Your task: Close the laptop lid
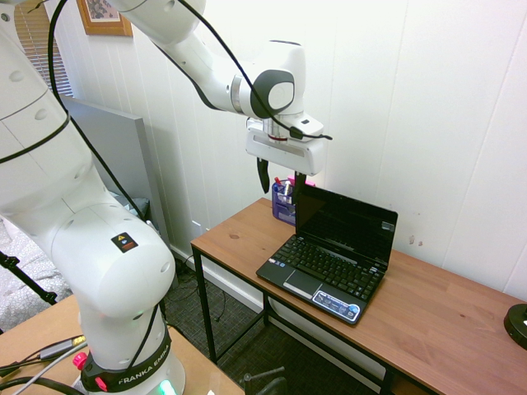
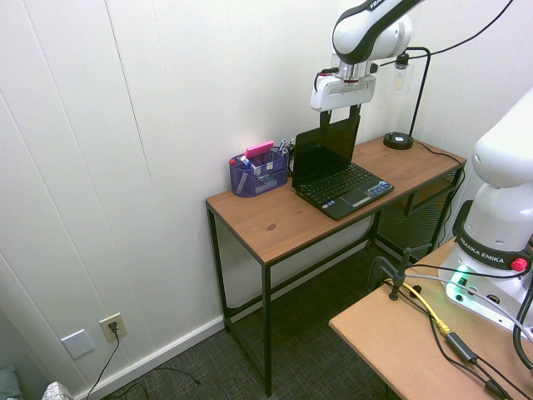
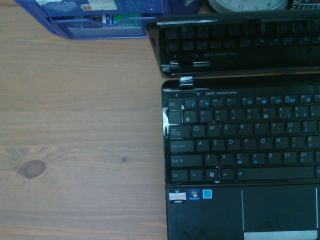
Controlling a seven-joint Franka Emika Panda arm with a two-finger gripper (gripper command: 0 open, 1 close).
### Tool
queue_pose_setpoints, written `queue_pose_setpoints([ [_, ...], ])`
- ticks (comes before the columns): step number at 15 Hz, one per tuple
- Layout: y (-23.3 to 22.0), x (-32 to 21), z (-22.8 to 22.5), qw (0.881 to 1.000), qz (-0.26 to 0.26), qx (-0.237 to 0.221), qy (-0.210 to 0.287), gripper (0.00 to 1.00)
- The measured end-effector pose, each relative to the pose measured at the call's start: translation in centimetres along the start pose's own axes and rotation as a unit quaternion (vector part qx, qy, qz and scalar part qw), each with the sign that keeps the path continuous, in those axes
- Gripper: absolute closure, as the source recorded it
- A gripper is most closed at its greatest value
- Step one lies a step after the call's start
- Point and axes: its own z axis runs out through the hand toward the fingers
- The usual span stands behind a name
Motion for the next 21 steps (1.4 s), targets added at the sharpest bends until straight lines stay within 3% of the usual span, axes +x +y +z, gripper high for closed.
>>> queue_pose_setpoints([
  [3, -0.5, -0.2, -0.3, 1.000, 0.004, -0.006, 0.011, 0.00],
  [7, -2.5, 2.2, -4.0, 0.999, 0.024, 0.002, 0.046, 0.00],
  [8, -3.0, 3.5, -4.6, 0.998, 0.031, 0.002, 0.057, 1.00],
  [14, -5.0, 10.9, -3.1, 0.996, 0.063, 0.002, 0.070, 1.00],
  [21, -5.8, 15.8, 0.8, 0.993, 0.096, 0.015, 0.073, 1.00],
])
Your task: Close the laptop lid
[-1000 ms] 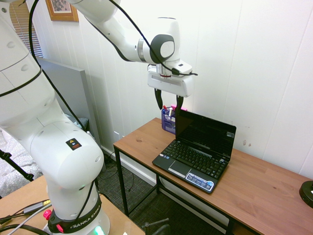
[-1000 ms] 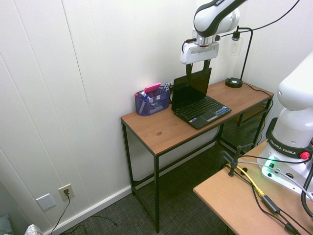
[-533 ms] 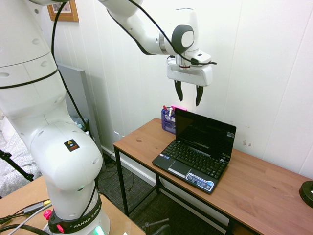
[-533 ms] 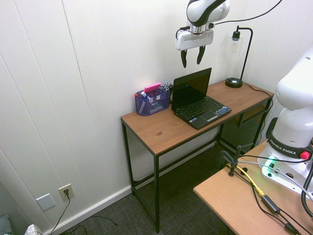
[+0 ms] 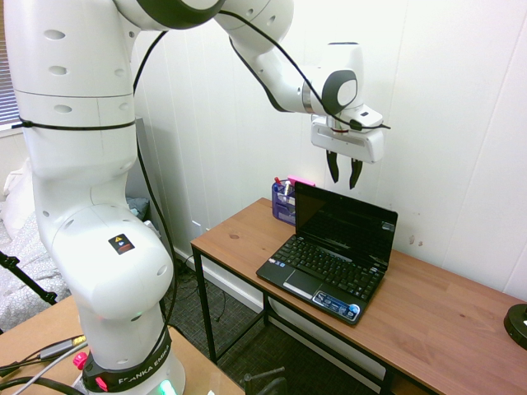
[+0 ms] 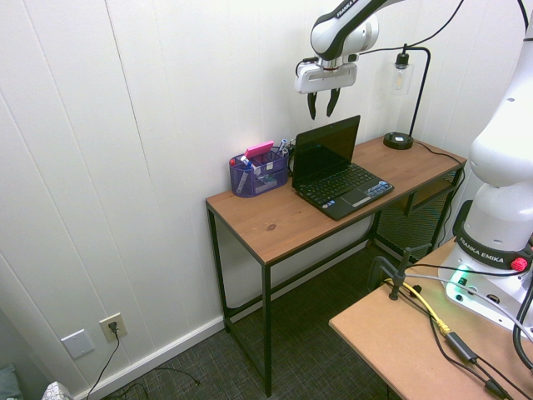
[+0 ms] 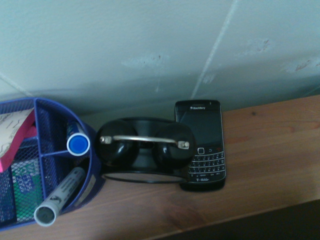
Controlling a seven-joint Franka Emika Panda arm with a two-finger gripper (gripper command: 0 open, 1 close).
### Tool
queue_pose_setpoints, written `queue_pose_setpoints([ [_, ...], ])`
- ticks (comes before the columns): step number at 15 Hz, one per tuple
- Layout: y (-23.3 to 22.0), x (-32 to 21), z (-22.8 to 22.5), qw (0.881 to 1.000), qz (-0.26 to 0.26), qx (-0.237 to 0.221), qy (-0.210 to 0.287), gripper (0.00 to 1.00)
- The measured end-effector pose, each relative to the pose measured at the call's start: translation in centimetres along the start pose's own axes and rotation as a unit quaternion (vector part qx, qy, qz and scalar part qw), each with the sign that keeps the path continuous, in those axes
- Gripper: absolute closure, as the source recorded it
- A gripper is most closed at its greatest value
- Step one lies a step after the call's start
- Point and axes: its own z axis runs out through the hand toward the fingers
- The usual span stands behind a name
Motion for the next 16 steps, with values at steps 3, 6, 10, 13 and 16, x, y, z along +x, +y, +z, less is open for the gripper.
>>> queue_pose_setpoints([
  [3, -0.6, 0.4, 1.5, 1.000, 0.010, -0.001, -0.004, 1.00],
  [6, -0.6, 0.4, 2.1, 1.000, 0.018, -0.004, -0.013, 1.00],
  [10, 0.1, 0.1, 3.0, 0.999, 0.027, -0.014, -0.028, 1.00],
  [13, 1.0, -0.4, 4.2, 0.999, 0.032, -0.022, -0.038, 1.00],
  [16, 2.3, -1.2, 4.6, 0.998, 0.034, -0.025, -0.041, 1.00],
])
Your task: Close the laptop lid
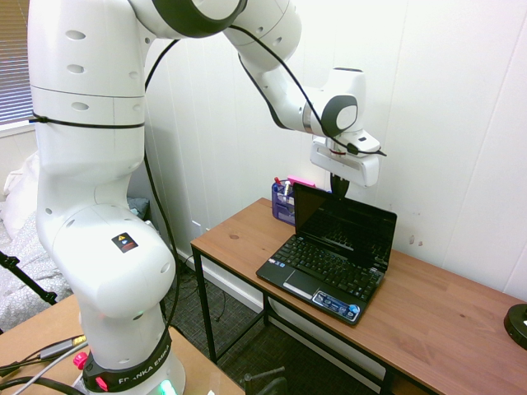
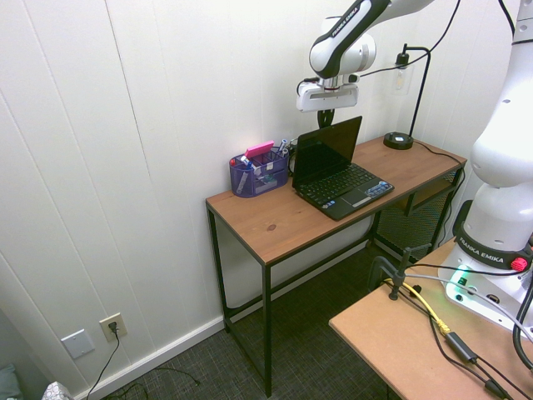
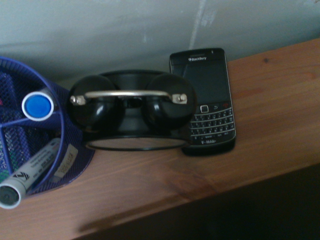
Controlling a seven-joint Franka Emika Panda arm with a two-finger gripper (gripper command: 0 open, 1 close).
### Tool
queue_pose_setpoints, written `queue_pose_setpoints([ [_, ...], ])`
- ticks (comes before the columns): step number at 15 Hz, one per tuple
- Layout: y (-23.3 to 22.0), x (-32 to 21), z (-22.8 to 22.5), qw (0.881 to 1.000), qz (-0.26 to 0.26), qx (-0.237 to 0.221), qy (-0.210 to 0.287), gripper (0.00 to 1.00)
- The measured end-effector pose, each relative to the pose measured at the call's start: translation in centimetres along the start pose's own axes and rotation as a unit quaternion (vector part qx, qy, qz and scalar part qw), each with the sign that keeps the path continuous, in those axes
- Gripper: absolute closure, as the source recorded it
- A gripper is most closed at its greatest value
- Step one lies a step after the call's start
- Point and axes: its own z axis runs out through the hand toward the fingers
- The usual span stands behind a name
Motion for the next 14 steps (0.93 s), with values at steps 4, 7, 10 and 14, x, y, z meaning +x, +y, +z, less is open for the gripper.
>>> queue_pose_setpoints([
  [4, 3.0, -1.4, 0.4, 1.000, 0.006, -0.008, -0.008, 1.00],
  [7, 5.3, -2.7, 1.9, 1.000, 0.010, -0.013, -0.014, 1.00],
  [10, 7.2, -4.1, 4.0, 0.999, 0.013, -0.021, -0.022, 1.00],
  [14, 9.7, -5.5, 6.4, 0.999, 0.030, -0.026, -0.036, 1.00],
])
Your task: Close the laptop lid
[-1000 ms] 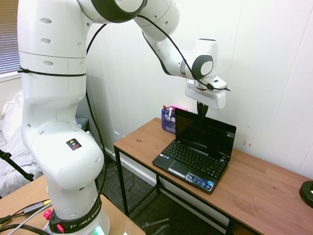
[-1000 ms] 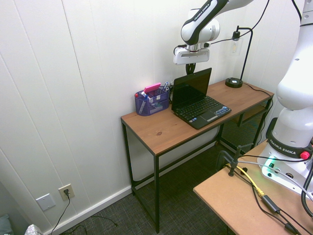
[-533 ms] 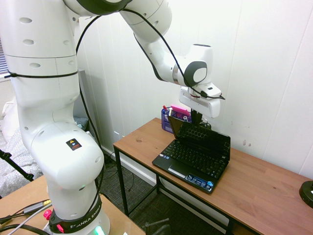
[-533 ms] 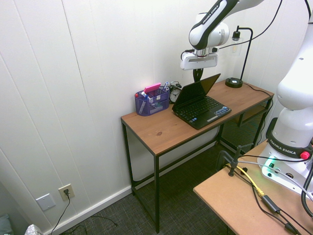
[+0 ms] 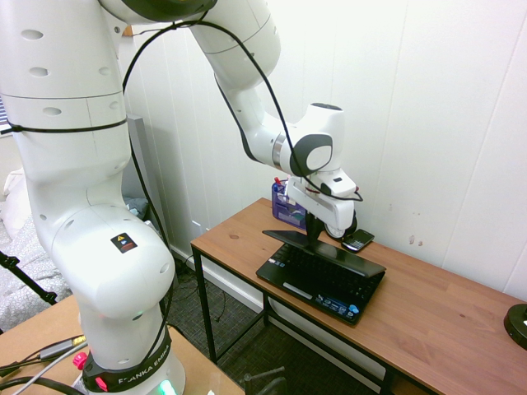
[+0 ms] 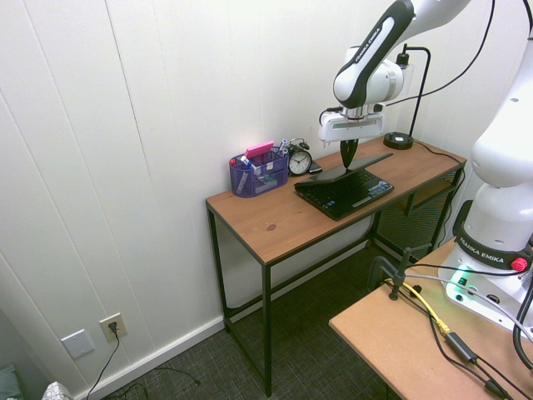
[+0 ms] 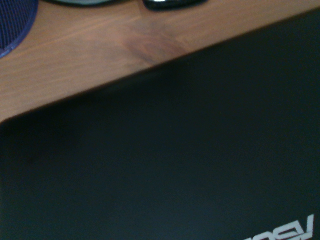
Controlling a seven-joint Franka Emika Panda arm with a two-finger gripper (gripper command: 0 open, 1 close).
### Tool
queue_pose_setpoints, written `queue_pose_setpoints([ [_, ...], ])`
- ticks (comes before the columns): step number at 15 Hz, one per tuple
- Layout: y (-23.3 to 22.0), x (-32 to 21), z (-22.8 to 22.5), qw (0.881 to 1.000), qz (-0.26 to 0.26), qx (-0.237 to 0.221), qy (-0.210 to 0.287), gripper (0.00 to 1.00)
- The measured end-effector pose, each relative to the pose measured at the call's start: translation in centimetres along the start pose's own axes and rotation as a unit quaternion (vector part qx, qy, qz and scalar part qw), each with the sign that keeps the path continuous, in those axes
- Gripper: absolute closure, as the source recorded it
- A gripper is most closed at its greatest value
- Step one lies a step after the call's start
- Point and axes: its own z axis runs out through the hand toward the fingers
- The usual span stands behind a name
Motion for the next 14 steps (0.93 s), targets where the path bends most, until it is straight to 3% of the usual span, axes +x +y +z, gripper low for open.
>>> queue_pose_setpoints([
  [8, 1.8, -1.3, 6.0, 0.999, 0.018, -0.010, -0.025, 1.00],
  [14, 2.1, -1.3, 6.4, 0.999, 0.032, 0.001, -0.028, 1.00],
])
